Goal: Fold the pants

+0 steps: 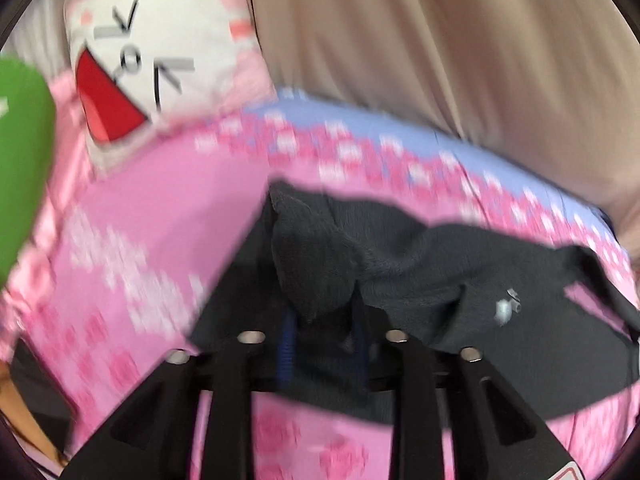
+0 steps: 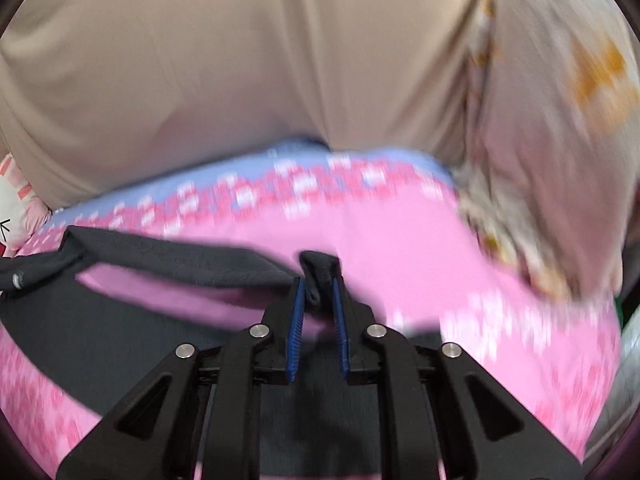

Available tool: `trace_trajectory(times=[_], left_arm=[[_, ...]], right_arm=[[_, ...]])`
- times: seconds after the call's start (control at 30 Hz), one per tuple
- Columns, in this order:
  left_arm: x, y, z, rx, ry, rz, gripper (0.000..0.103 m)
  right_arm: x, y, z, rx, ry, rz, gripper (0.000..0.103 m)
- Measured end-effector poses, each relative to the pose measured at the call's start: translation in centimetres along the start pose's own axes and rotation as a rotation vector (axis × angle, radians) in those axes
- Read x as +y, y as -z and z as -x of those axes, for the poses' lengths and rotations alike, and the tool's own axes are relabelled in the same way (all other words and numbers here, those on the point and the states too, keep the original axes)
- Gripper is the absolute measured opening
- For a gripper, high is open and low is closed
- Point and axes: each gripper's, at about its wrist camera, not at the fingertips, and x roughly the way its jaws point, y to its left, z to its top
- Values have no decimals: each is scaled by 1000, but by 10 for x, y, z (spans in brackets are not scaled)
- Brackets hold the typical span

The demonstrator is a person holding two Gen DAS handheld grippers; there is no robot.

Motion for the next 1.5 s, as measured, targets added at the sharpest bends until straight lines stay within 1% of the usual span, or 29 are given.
trace_trajectory(times=[0.07, 0.1, 0.13, 0.17, 0.2, 0.23, 0.33, 0.4, 0.47, 0.5, 0.53, 0.6, 0.63, 0.7, 0.77, 0.83, 0.93, 0.97, 1.03, 1.07, 1.1, 1.2, 1.23, 1.3, 1.37, 1.4, 1.43, 1.47, 1.5], left_arm=[[9, 18, 4, -4, 39, 66, 46], [15, 21, 6, -18, 75, 107, 49], [18, 25, 12, -26, 129, 162, 55], [23, 24, 14, -30, 162, 199, 64], [22, 26, 17, -32, 190, 235, 71], [20, 27, 18, -22, 201, 277, 80], [15, 28, 7, 34, 246, 363, 81], [16, 26, -14, 100, 313, 449, 81], [17, 26, -34, 153, 365, 549, 81], [18, 25, -39, 159, 385, 575, 81], [19, 24, -42, 158, 397, 586, 75], [20, 20, -46, 142, 435, 606, 40], [20, 18, -47, 144, 453, 608, 3], [24, 14, -47, 146, 482, 633, 0], [26, 7, -36, 113, 437, 609, 0], [29, 0, -25, 84, 415, 587, 0], [35, -6, -23, 87, 398, 583, 0], [37, -8, -25, 97, 382, 576, 0], [37, -10, -33, 123, 359, 569, 0], [37, -10, -36, 135, 363, 567, 0], [39, -10, -37, 141, 370, 573, 0], [42, -13, -28, 118, 372, 559, 0], [41, -15, -23, 105, 364, 541, 0], [42, -14, -17, 97, 348, 515, 0], [38, -11, -18, 110, 324, 475, 0], [36, -8, -20, 122, 323, 461, 0], [34, -5, -22, 134, 326, 450, 0], [31, -2, -24, 149, 336, 443, 1], [30, 2, -23, 155, 349, 452, 5]], right_arm=[[-8, 16, 12, -2, 32, -30, 17], [-9, 21, 24, -16, 40, -59, 22], [-11, 24, 31, -29, 42, -74, 27], [-9, 28, 42, -51, 38, -89, 41], [-6, 32, 57, -83, 27, -105, 55], [-1, 33, 65, -98, 15, -107, 59], [23, 39, 85, -114, -63, -100, 62], [39, 46, 90, -96, -151, -119, 67], [51, 53, 87, -69, -216, -146, 67], [57, 56, 83, -45, -271, -169, 67], [60, 57, 80, -36, -297, -180, 67], [68, 57, 72, -14, -338, -194, 67], [69, 55, 64, 3, -360, -208, 67], [62, 47, 44, 24, -393, -258, 68], [46, 42, 20, 51, -404, -328, 69], [27, 36, -7, 84, -366, -409, 69], [2, 30, -46, 133, -249, -481, 69], [-2, 29, -57, 140, -229, -497, 65], [-4, 22, -62, 113, -234, -503, 36], [-4, 17, -61, 106, -253, -509, 5], [-4, 6, -49, 61, -281, -512, 6], [0, -18, 0, -59, -281, -437, 6], [-1, -23, 26, -104, -273, -400, 6], [-6, -22, 50, -126, -190, -312, 6], [-9, -6, 36, -15, -33, -189, 6], [-15, 9, 22, 60, -13, -180, 6], [-18, 18, 13, 94, -13, -186, 6], [-22, 29, 7, 114, -16, -202, 6], [-24, 36, 6, 112, -25, -214, 7]])
